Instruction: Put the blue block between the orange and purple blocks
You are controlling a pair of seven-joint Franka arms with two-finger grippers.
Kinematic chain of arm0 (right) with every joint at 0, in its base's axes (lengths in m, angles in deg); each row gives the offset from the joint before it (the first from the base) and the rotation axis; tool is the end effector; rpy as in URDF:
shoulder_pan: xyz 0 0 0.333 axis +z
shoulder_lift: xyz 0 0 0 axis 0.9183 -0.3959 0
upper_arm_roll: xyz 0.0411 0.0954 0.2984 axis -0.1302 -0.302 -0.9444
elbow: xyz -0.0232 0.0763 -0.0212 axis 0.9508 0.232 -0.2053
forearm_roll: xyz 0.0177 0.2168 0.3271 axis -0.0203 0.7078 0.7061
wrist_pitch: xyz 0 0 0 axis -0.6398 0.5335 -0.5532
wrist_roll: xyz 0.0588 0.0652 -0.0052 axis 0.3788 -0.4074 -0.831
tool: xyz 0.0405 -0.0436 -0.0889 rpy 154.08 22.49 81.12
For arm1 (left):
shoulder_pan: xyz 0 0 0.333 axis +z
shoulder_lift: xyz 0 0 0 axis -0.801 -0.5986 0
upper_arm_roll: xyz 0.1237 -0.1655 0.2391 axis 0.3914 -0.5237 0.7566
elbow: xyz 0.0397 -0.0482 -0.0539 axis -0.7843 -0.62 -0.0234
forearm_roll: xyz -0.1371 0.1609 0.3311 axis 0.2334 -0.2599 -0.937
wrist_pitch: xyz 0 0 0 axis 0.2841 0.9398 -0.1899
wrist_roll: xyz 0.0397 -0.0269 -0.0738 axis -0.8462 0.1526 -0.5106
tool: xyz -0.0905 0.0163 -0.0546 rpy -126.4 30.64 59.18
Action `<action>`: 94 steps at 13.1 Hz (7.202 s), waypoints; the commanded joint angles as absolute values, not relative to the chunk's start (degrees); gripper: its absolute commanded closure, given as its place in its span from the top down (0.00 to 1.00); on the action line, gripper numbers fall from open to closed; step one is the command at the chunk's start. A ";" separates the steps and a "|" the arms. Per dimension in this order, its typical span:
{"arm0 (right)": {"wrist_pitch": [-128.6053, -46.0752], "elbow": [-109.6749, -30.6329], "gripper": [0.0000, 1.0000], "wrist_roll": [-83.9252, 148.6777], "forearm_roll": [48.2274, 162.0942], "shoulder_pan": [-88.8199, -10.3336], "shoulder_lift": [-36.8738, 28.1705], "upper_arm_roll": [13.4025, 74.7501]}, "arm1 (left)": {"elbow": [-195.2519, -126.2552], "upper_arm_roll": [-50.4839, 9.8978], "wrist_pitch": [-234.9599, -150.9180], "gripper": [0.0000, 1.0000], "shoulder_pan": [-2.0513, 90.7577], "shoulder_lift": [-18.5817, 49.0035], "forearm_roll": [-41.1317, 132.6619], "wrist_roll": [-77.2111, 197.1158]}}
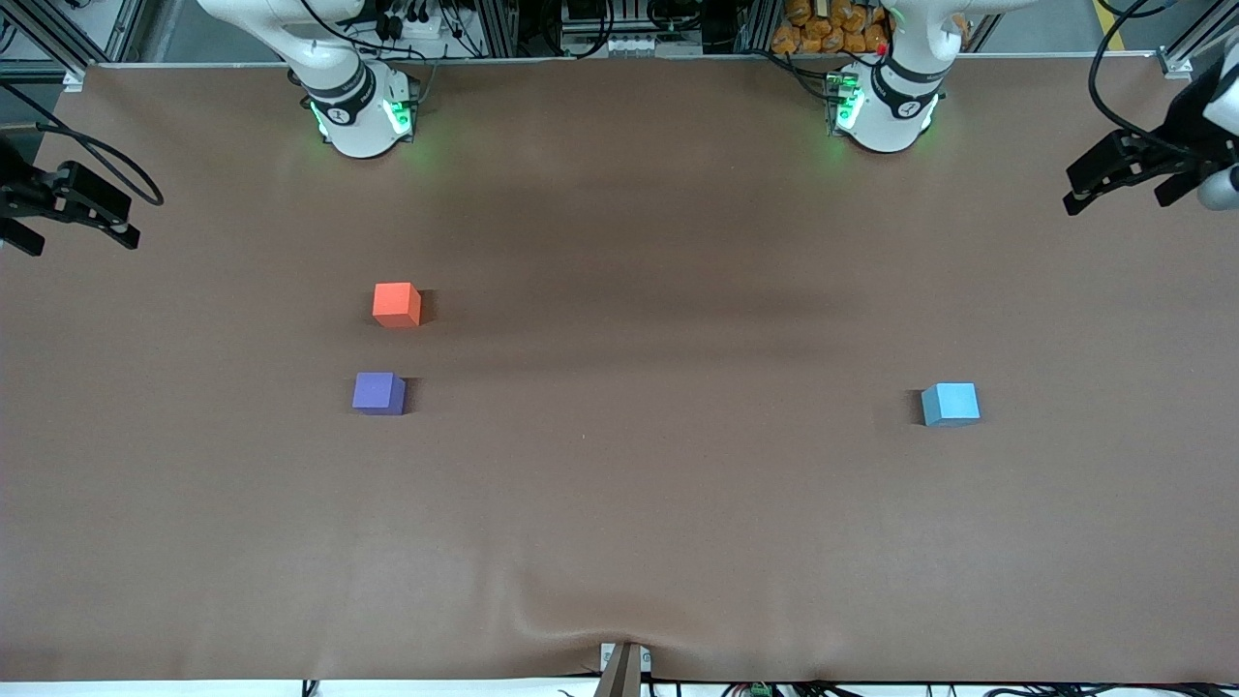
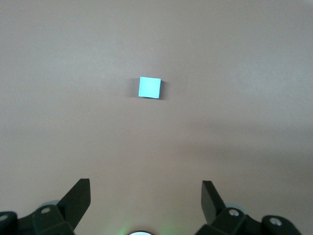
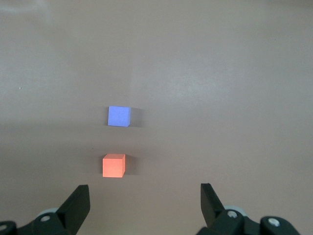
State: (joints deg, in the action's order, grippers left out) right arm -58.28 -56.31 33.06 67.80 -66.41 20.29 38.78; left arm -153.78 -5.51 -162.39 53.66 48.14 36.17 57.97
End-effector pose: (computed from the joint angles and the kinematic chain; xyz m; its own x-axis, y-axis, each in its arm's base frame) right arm 0.5419 0.0003 0.6707 0.9961 0.0772 0.0425 0.0768 -0.9970 0.0105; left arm 0.5069 -0.0279 0.6656 0.9952 0.0953 0.0214 0.0957 -0.9953 -0.0152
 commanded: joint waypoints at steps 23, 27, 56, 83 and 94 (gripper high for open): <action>-57.33 -55.07 1.00 33.89 67.17 -67.55 19.99 37.84 | -176.08 -6.54 -196.95 1.00 54.37 41.81 33.26 61.57; -57.33 -55.07 1.00 33.98 67.17 -67.64 19.99 37.84 | -181.10 -6.54 -209.96 1.00 55.07 36.63 33.26 61.57; -57.33 -55.07 1.00 33.89 67.35 -67.64 19.99 38.01 | -180.92 -7.50 -226.34 0.00 58.07 14.99 27.19 61.04; -57.24 -55.07 1.00 33.80 67.88 -67.82 19.82 38.01 | -132.76 -9.18 -201.56 1.00 0.40 -6.64 28.25 31.60; -57.94 -55.33 1.00 32.93 67.26 -65.97 14.21 37.57 | -134.78 -8.38 -164.48 1.00 25.79 22.36 27.37 45.02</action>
State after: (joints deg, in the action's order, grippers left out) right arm -58.13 -56.21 33.31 67.85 -66.22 17.17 37.83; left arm -131.98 -7.59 -167.56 22.81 18.44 28.21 42.05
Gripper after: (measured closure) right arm 0.000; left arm 0.000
